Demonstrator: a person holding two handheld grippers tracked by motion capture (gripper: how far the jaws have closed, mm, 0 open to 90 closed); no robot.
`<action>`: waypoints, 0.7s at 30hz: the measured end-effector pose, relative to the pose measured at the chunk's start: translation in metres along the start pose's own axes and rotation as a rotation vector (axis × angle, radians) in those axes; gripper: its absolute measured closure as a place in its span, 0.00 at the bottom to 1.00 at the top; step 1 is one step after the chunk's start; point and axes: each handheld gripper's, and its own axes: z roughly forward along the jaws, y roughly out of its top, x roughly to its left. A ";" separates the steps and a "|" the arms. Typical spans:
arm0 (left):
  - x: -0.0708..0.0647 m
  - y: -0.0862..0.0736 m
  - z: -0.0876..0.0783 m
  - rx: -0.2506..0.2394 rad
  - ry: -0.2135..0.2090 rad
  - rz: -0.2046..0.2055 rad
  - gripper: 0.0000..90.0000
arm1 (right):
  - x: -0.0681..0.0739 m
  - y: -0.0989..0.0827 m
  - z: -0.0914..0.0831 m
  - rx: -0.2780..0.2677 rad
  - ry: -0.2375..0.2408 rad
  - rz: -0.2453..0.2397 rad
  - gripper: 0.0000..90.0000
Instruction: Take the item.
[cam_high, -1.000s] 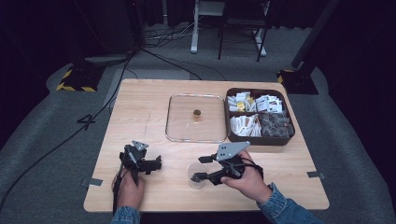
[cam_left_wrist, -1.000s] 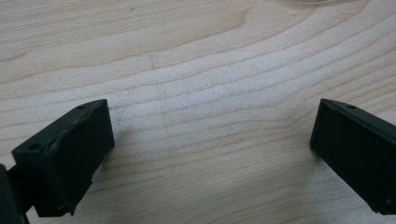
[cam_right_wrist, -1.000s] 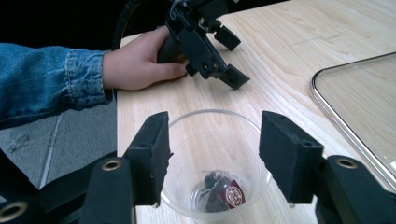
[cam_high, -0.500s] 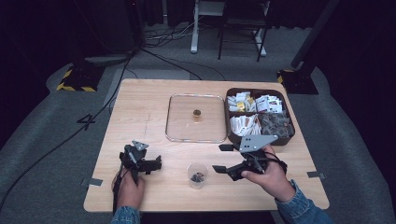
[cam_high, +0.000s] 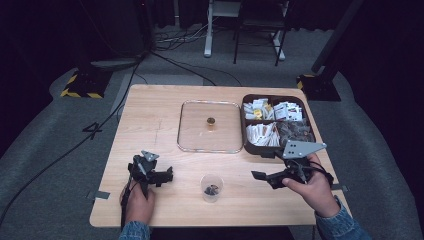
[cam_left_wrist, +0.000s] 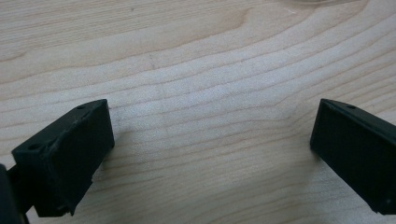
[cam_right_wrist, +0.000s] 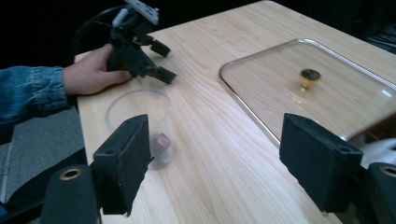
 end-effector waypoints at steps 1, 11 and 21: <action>0.000 0.000 0.000 0.000 0.000 0.000 0.00 | -0.002 -0.002 -0.002 0.003 -0.014 0.003 0.28; 0.001 0.001 0.001 -0.001 0.000 0.004 0.00 | -0.027 -0.025 -0.018 0.029 -0.100 0.054 0.26; 0.001 0.002 0.001 -0.001 0.002 0.005 0.00 | -0.049 -0.060 -0.028 0.074 -0.173 0.125 0.23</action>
